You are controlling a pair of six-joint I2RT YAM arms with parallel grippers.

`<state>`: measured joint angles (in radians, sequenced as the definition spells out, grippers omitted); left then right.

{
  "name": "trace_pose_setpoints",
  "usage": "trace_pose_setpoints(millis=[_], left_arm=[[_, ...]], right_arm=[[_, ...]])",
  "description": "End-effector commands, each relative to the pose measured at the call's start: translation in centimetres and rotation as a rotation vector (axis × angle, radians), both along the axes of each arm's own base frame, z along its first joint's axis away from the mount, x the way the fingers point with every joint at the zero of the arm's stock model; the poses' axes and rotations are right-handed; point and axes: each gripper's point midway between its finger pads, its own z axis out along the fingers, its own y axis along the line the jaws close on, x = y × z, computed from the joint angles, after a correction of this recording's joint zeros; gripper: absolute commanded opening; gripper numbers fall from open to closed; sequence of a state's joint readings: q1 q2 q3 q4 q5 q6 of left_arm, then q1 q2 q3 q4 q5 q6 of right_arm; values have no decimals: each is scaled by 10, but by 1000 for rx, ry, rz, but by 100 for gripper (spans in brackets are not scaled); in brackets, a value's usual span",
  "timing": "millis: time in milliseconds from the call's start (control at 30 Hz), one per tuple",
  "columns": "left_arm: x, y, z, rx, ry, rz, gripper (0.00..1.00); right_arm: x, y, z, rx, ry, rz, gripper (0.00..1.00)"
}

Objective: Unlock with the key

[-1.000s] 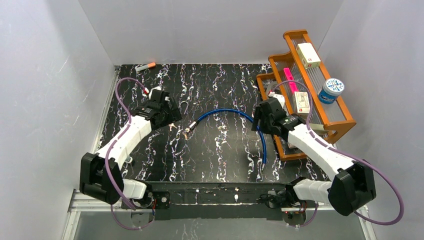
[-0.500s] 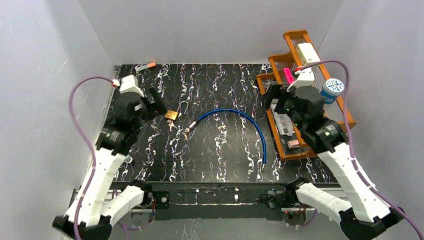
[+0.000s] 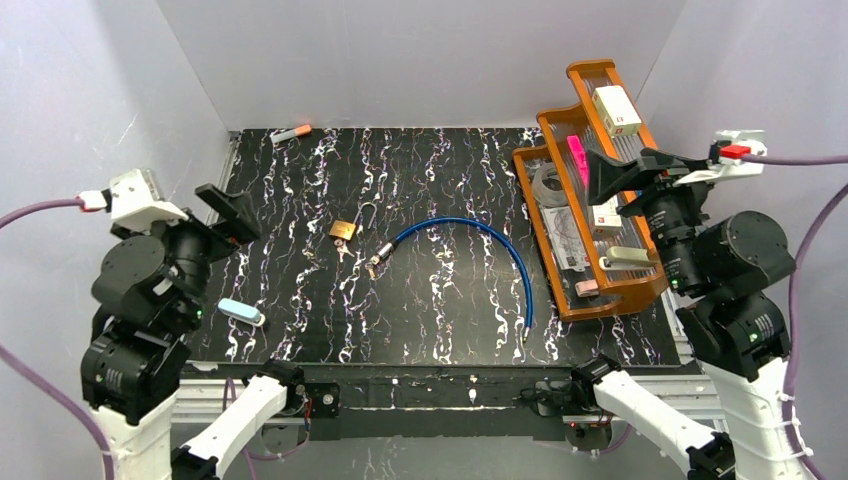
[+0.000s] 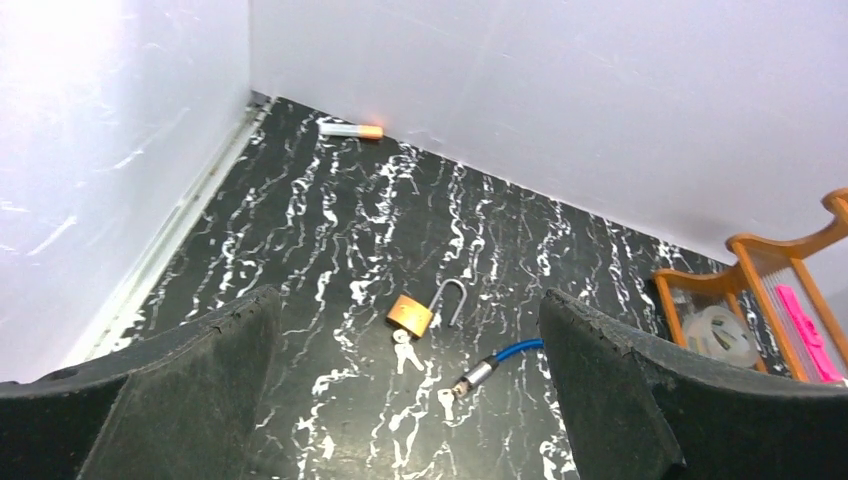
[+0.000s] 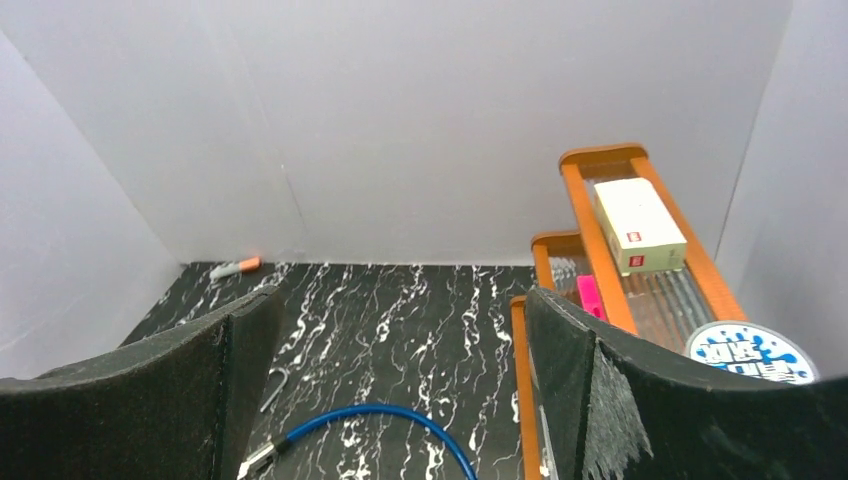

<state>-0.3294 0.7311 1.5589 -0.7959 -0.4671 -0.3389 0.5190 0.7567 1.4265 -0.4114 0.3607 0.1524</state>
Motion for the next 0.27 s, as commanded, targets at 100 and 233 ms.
trace_pose_setpoints(millis=[100, 233], left_arm=[[-35, 31, 5, 77, 39, 95, 98], [-35, 31, 1, 78, 53, 100, 98]], right_arm=[[-16, -27, 26, 16, -75, -92, 99], [-16, -28, 24, 15, -68, -94, 99]])
